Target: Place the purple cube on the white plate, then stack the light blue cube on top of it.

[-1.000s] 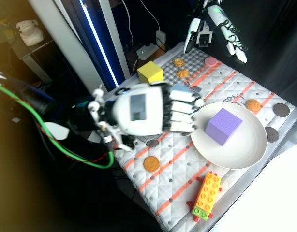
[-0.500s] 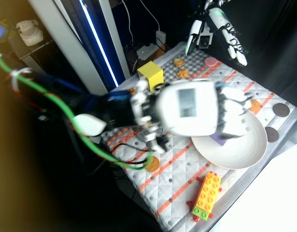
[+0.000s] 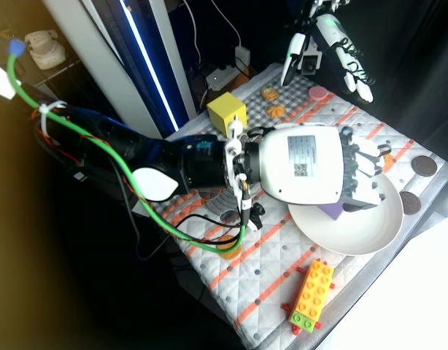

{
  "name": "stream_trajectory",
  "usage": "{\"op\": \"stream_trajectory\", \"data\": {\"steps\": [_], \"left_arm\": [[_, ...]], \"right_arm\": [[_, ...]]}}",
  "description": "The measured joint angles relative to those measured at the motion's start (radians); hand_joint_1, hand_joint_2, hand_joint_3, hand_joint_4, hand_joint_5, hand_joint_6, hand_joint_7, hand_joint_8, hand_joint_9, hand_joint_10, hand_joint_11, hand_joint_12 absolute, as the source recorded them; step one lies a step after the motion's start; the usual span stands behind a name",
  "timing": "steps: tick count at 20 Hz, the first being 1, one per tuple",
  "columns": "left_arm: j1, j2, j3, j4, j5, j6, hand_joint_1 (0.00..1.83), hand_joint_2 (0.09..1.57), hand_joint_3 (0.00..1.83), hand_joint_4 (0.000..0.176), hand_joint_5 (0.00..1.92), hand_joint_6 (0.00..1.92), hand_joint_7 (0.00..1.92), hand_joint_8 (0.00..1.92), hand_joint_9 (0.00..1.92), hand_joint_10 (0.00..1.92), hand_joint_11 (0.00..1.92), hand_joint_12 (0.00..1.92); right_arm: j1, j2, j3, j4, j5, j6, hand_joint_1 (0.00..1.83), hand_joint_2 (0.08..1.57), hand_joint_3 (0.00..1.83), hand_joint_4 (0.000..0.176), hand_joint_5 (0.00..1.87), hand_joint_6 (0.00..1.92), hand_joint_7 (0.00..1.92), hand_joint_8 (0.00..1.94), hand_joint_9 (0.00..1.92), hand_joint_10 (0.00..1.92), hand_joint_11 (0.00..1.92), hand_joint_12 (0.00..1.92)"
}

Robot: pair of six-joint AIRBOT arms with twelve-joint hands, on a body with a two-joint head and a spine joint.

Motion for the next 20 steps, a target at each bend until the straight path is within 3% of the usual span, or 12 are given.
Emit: {"op": "stream_trajectory", "data": {"steps": [3, 4, 7, 10, 12, 15, 16, 17, 18, 20], "left_arm": [[0.0, 0.0, 0.0, 0.002, 0.002, 0.0, 0.81, 0.88, 0.0, 0.176, 0.0, 0.0, 0.0, 0.0, 0.0, 0.0, 0.0, 0.0], [0.0, 0.0, 0.0, 0.003, 0.002, 0.0, 0.79, 0.88, 0.0, 0.176, 0.0, 0.0, 0.0, 0.0, 0.0, 0.0, 0.0, 0.0], [-0.002, 0.0, 0.001, 0.002, 0.002, -0.001, 0.8, 0.88, 0.0, 0.176, 0.0, 0.0, 0.0, 0.0, 0.0, 0.0, 0.0, 0.0], [-0.002, 0.0, 0.001, 0.002, 0.002, -0.004, 0.8, 0.88, 0.0, 0.176, 0.0, 0.0, 0.0, 0.0, 0.0, 0.0, 0.0, 0.0], [-0.002, 0.0, 0.002, 0.003, 0.002, -0.016, 0.77, 0.89, 0.0, 0.176, 0.0, 0.0, 0.0, 0.0, 0.0, 0.0, 0.0, 0.0], [-0.002, 0.0, 0.007, 0.002, 0.003, -0.029, 0.79, 0.89, 0.0, 0.176, 0.0, 0.0, 0.0, 0.0, 0.0, 0.0, 0.0, 0.0], [-0.002, 0.0, 0.007, 0.002, 0.003, -0.029, 0.78, 0.89, 0.0, 0.176, 0.0, 0.0, 0.0, 0.0, 0.0, 0.0, 0.0, 0.0], [-0.002, 0.0, 0.007, 0.003, 0.003, -0.029, 0.78, 0.89, 0.0, 0.176, 0.0, 0.0, 0.0, 0.0, 0.0, 0.0, 0.0, 0.0], [-0.002, 0.0, 0.007, 0.003, 0.003, -0.029, 0.78, 0.89, 0.0, 0.176, 0.0, 0.0, 0.0, 0.0, 0.0, 0.0, 0.0, 0.0], [-0.002, 0.0, 0.007, 0.003, 0.003, -0.029, 0.78, 0.9, 0.0, 0.176, 0.0, 0.0, 0.0, 0.0, 0.0, 0.0, 0.0, 0.0]], "right_arm": [[0.0, -0.006, 0.005, 0.0, -0.005, 0.0, 1.36, 1.15, 0.0, 0.0, 0.78, 1.37, 0.94, 1.06, 0.91, 1.11, 0.71, 1.31], [0.0, -0.006, 0.005, -0.001, -0.009, 0.0, 1.36, 1.14, 0.0, 0.0, 0.79, 1.28, 0.95, 1.05, 0.9, 1.19, 0.74, 1.35], [-0.001, -0.007, 0.005, 0.0, -0.013, 0.0, 1.35, 1.15, 0.0, 0.0, 0.79, 1.25, 0.93, 1.08, 0.87, 1.24, 0.71, 1.32], [-0.008, -0.008, 0.006, 0.001, -0.018, 0.0, 1.35, 1.18, 0.0, 0.0, 0.79, 1.09, 0.84, 1.28, 0.8, 1.43, 0.58, 1.5], [-0.013, -0.008, 0.006, 0.011, -0.019, 0.0, 1.21, 1.19, 0.0, 0.0, 0.79, 1.1, 0.87, 1.34, 0.69, 1.2, 0.55, 1.58], [-0.013, -0.008, 0.006, 0.012, -0.02, 0.0, 1.2, 1.2, 0.0, 0.0, 0.79, 1.1, 0.83, 1.41, 0.68, 1.03, 0.54, 1.43], [-0.015, -0.008, 0.006, 0.013, -0.019, 0.0, 1.31, 1.17, 0.0, 0.0, 0.74, 0.58, 0.84, 1.27, 0.64, 0.97, 0.49, 1.4], [-0.019, -0.008, 0.005, 0.016, -0.017, 0.001, 1.33, 1.16, 0.0, 0.0, 0.79, 0.3, 0.85, 1.22, 0.63, 0.91, 0.47, 1.36], [-0.02, -0.008, 0.003, 0.017, -0.017, 0.002, 1.32, 1.07, 0.0, 0.0, 0.81, 0.17, 0.66, 0.82, 0.61, 0.83, 0.46, 1.26], [-0.019, -0.008, 0.003, 0.021, -0.013, 0.004, 1.28, 1.06, 0.0, 0.0, 0.81, 0.03, 0.61, 0.46, 0.58, 0.71, 0.43, 1.19]]}}
